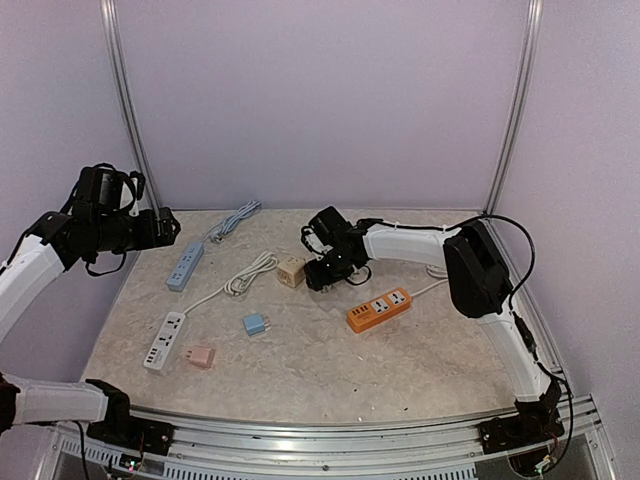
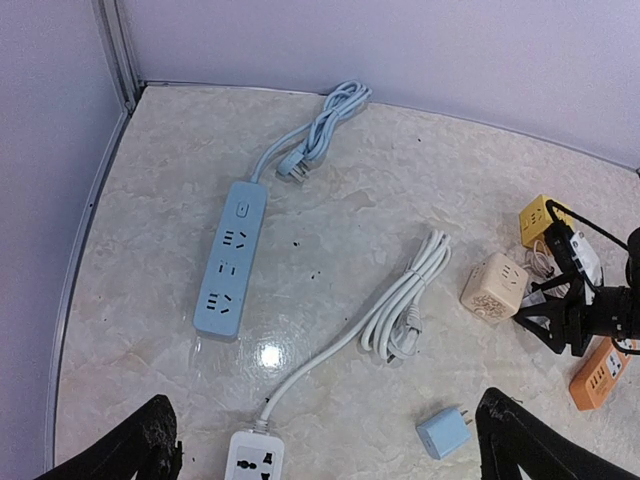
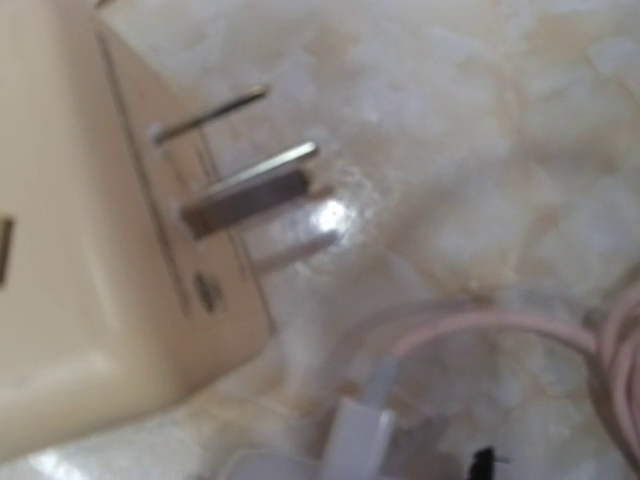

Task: Insert the plug
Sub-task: Pick up the plug from the center of the board.

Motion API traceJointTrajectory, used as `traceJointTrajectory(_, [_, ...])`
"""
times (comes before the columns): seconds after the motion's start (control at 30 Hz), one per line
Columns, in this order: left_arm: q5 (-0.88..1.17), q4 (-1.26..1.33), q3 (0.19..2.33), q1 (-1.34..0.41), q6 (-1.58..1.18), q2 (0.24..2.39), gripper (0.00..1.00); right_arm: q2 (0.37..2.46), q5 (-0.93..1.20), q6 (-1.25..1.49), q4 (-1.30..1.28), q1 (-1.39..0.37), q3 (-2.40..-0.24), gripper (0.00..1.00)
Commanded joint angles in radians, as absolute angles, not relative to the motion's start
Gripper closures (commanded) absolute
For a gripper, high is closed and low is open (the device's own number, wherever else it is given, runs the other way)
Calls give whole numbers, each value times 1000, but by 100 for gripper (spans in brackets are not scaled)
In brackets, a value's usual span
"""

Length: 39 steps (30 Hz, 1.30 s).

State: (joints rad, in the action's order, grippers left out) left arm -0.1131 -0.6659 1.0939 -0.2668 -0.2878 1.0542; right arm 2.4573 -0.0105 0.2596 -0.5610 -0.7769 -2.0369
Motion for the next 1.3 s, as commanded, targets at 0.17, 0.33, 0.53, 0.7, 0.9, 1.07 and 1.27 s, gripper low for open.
traceJointTrajectory(0.17, [-115, -668, 1088, -263, -287, 1049, 1, 2482, -2, 249, -624, -760, -2033, 61])
traceJointTrajectory(0.33, [-119, -669, 1088, -264, -290, 1051, 1, 2370, 32, 277, -530, -737, -1887, 71])
traceJointTrajectory(0.53, [-117, -675, 1096, -275, -294, 1073, 1, 2187, 118, 320, -356, -704, -1671, 79])
traceJointTrajectory(0.7, [-167, -708, 1144, -335, -325, 1080, 1, 2022, 215, 369, -136, -674, -1474, 80])
traceJointTrajectory(0.9, [-273, -754, 1283, -526, -394, 1117, 1, 1844, 318, 536, 169, -621, -1250, 81])
traceJointTrajectory(1.07, [-328, -614, 1294, -696, -421, 1205, 1, 1759, 328, 645, 305, -603, -1157, 81])
traceJointTrajectory(1.27, [-406, -410, 1330, -872, -310, 1432, 1, 1670, 355, 842, 498, -588, -1031, 81])
